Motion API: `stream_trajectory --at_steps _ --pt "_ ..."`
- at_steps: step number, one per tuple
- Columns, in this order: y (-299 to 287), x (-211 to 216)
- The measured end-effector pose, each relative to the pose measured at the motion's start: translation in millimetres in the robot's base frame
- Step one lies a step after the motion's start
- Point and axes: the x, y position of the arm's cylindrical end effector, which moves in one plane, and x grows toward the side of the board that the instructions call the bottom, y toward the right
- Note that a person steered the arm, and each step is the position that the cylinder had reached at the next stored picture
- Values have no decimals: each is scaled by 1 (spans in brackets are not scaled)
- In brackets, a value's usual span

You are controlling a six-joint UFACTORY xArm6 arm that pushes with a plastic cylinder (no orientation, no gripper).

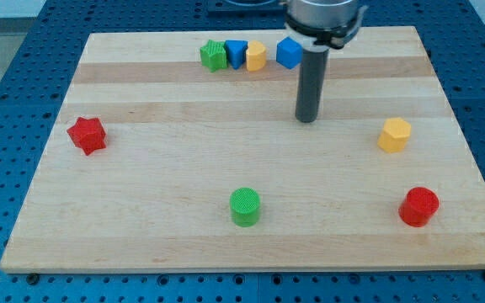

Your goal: Push blue cube little more closer to the yellow heart

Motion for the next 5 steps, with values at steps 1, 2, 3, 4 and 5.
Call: stream_trajectory --at_steps 1,2,3,4,5 --pt "15 -50" --pt "21 -85" --pt "23 -87" --pt "24 -109" --pt "24 -119"
